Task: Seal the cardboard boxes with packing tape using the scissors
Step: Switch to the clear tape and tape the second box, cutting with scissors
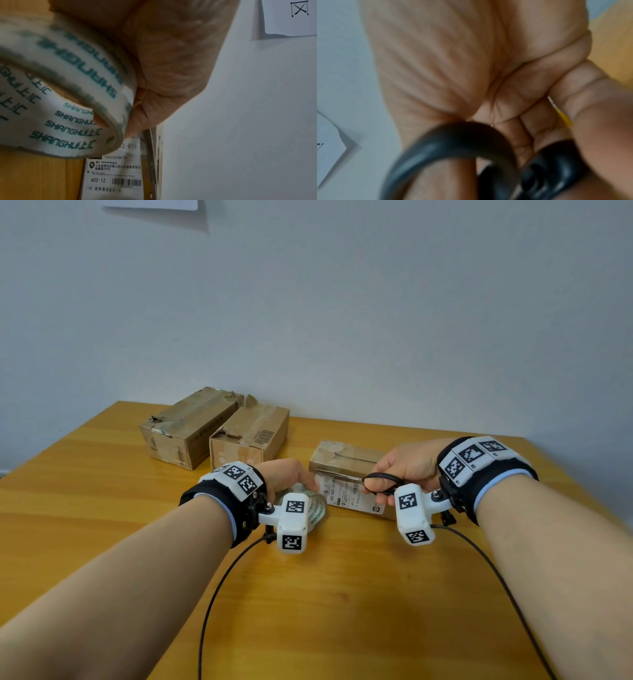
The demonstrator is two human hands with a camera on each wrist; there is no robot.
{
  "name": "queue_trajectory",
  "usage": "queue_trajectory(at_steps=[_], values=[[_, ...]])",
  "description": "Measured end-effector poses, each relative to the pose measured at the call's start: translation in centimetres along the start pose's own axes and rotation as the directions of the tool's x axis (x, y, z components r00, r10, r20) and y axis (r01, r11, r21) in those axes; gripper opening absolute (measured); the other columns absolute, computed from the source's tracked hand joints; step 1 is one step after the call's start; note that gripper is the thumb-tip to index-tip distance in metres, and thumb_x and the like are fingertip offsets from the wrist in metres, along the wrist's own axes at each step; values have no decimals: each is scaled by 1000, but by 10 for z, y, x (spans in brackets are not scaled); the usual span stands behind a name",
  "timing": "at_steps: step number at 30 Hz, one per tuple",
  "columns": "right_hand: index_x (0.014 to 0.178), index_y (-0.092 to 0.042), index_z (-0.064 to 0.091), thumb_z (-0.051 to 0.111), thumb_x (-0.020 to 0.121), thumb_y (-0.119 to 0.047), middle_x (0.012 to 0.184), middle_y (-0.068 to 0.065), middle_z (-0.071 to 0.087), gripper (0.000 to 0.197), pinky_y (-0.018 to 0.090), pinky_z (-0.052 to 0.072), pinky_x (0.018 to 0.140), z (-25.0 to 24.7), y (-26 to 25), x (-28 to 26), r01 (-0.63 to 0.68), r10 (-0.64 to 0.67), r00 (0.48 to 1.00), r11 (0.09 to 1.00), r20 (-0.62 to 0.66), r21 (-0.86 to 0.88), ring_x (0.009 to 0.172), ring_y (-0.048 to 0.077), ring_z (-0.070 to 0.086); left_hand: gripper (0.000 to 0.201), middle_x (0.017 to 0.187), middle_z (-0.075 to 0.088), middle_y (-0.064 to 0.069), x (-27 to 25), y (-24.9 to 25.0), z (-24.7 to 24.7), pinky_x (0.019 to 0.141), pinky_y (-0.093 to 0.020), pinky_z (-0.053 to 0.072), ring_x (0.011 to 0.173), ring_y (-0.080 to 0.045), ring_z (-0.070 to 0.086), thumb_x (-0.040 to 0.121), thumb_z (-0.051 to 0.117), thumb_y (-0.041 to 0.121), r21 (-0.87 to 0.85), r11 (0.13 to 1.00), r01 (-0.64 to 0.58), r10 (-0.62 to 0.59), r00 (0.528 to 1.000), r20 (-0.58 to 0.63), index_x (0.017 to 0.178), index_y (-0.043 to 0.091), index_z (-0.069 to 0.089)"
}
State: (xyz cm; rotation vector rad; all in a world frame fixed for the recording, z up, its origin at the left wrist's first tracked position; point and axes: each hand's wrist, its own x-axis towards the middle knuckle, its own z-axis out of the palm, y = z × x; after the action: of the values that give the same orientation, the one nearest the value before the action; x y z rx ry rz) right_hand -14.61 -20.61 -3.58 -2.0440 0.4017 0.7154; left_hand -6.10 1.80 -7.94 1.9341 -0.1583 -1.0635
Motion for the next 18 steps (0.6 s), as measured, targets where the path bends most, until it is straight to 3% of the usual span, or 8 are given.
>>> queue_trajectory(at_steps=[3,7,11,14,16,18], values=[[121,0,67,101,17,-55,82,7,75,123,28,55,63,3,-4,1,16,-17,1000,999,-13,-47,63,15,65,45,89,63,-19,-3,-1,2,54,-33,49,51,-23,58,84,64,13,5,1000,-10,10,1000,-9,123,-6,54],[124,2,67,92,38,-46,79,6,74,101,25,53,56,9,-10,0,21,-24,999,997,-43,-68,57,12,64,43,89,64,-19,-6,1,2,59,-34,48,55,-24,58,85,64,14,7,1000,-23,23,1000,-5,122,-6,55],[116,-5,71,89,39,-49,80,4,74,91,22,50,52,9,-9,0,9,-17,998,994,-68,-111,58,10,63,37,93,65,-20,-10,-2,0,61,-37,52,66,-29,62,81,66,12,5,1000,8,-8,1000,26,114,-3,58],[111,-9,71,91,45,-42,82,5,74,76,28,54,66,11,-7,1,-20,18,1000,996,-20,-83,65,13,66,41,94,63,-23,-12,-4,-5,63,-37,49,66,-31,60,82,66,12,56,998,-3,3,1000,17,117,-9,61],[108,-11,70,90,56,-29,87,9,76,59,35,57,80,16,-5,1,-48,49,999,997,16,-56,72,16,68,22,93,62,-25,-15,-4,-13,72,-40,49,76,-34,60,86,62,9,66,998,-16,18,1000,-24,98,-8,64],[113,-15,69,89,66,-20,106,13,76,51,45,55,96,23,-4,0,-82,82,997,984,-8,-156,87,21,68,13,84,63,-23,-15,-7,-23,74,-40,49,75,-35,61,85,60,9,38,999,-13,17,996,-91,86,-4,59]])
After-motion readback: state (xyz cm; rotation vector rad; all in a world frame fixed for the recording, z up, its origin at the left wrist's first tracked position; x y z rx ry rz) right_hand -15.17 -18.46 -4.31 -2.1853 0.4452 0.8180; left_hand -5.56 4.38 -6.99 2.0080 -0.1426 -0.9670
